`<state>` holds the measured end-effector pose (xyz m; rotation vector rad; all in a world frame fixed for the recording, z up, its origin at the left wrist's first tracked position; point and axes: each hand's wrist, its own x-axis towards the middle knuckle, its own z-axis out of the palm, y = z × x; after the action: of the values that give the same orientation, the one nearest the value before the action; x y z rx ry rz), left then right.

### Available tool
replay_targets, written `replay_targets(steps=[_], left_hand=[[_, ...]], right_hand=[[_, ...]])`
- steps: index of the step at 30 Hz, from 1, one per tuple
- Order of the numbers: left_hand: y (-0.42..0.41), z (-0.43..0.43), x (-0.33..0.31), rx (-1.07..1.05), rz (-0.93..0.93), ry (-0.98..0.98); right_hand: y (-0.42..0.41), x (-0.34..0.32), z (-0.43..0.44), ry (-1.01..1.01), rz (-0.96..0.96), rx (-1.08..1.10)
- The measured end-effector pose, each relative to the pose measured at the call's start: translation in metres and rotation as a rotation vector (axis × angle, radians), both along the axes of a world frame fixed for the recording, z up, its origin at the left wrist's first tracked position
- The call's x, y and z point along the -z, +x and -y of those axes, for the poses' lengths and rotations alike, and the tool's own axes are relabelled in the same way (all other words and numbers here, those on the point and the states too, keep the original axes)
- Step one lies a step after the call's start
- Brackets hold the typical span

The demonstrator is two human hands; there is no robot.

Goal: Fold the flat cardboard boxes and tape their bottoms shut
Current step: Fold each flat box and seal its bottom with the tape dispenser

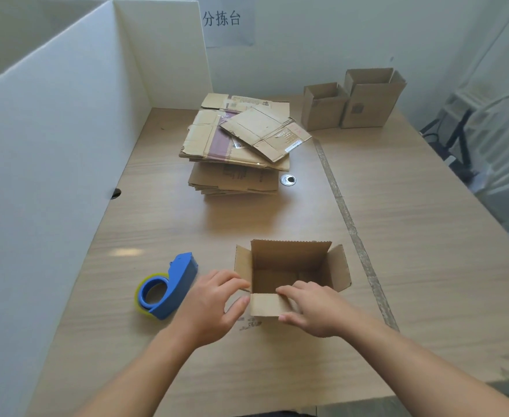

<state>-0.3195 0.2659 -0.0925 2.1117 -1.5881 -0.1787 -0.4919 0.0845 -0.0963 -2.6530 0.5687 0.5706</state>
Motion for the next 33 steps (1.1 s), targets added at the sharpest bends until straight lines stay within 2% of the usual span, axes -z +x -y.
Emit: replay_targets(steps=[9,15,19,25,33], left_hand=[[0.016,0.026,-0.010,0.068,-0.021,-0.025],[0.024,0.085,-0.028,0.149,0.062,0.175],[0.015,0.138,-0.035,0.183,0.108,0.192],[-0.018,0.254,-0.040,0.215,0.195,0.211],[-0.060,0.493,-0.057,0.222,0.286,0.239]], right_hand=[[-0.019,-0.016,0.012,-0.081,0.065,0.133],[-0.045,-0.036,0.055,-0.141,0.032,0.232],[-0.070,-0.046,0.105,-0.233,0.030,0.305],[-0.104,-0.049,0.214,-0.274,0.058,0.418],[-0.127,-0.039,0.453,-0.298,0.097,0.443]])
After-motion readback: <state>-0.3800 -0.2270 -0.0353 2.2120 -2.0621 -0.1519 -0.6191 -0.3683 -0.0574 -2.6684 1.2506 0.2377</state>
